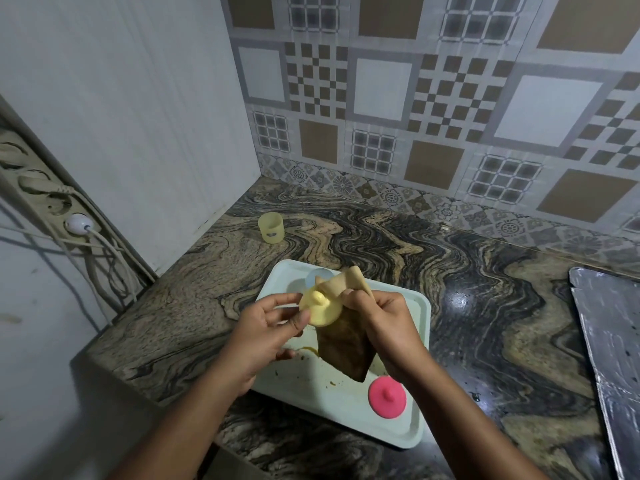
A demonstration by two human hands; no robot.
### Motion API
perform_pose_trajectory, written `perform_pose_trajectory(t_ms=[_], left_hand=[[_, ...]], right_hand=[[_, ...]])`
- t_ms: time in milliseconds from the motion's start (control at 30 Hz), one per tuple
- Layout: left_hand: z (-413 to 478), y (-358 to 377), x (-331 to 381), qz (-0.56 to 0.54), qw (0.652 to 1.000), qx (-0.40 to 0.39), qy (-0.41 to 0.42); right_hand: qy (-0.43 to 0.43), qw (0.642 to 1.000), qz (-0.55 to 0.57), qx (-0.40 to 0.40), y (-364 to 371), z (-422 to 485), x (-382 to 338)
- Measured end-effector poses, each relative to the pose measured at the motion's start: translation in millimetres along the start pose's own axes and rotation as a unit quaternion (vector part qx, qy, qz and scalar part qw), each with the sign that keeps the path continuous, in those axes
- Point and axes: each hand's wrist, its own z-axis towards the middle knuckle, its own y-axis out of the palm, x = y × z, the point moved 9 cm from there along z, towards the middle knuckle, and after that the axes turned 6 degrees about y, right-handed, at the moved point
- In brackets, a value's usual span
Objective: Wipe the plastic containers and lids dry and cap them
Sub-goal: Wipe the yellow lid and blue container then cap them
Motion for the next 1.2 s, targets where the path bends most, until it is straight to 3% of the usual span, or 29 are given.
perform_pose_trajectory(t_ms=[67, 167, 300, 533, 700, 800, 900, 967, 1100, 1200], left_hand=[[0.8, -10.8, 25.7, 0.126, 0.983, 0.034, 0.127], [-7.1, -7.1, 70.1, 0.288, 0.893, 0.031, 0.343], [-10.8, 10.8, 86.8, 0.376, 0.818, -0.042, 0.434], [-11.4, 13.6, 92.0, 0.404, 0.78, -0.064, 0.474], [-9.6, 13.5, 88.4, 0.41, 0.786, -0.074, 0.456], [-8.5, 15.1, 89.0, 0.431, 0.777, -0.063, 0.455], [-1.5, 8.1, 89.3, 0.445, 0.786, -0.035, 0.428], [3.8, 2.8, 87.4, 0.451, 0.796, -0.026, 0.403], [11.8, -5.9, 79.8, 0.46, 0.819, -0.022, 0.342], [10.6, -0.9, 80.0, 0.465, 0.818, -0.041, 0.336]], right_hand=[[0.015, 1.0, 0.004, -0.003, -0.9, 1.1, 3.1], [0.02, 1.0, 0.001, -0.023, 3.5, 1.4, 3.5], [0.027, 0.999, -0.012, -0.027, 7.5, 1.2, 3.8], [0.038, 0.999, -0.005, -0.03, 10.0, -1.0, 1.0], [0.014, 0.999, -0.015, -0.034, 7.1, -2.3, 0.0], [-0.09, 0.985, -0.14, -0.039, 13.4, -13.1, -15.8], [-0.238, 0.932, -0.265, -0.061, 29.5, -33.1, -30.3], [-0.281, 0.902, -0.317, -0.085, 35.0, -38.3, -22.2], [-0.207, 0.941, -0.264, -0.051, 13.3, -25.9, -9.6], [-0.212, 0.943, -0.258, 0.008, 6.0, -20.1, -25.8]])
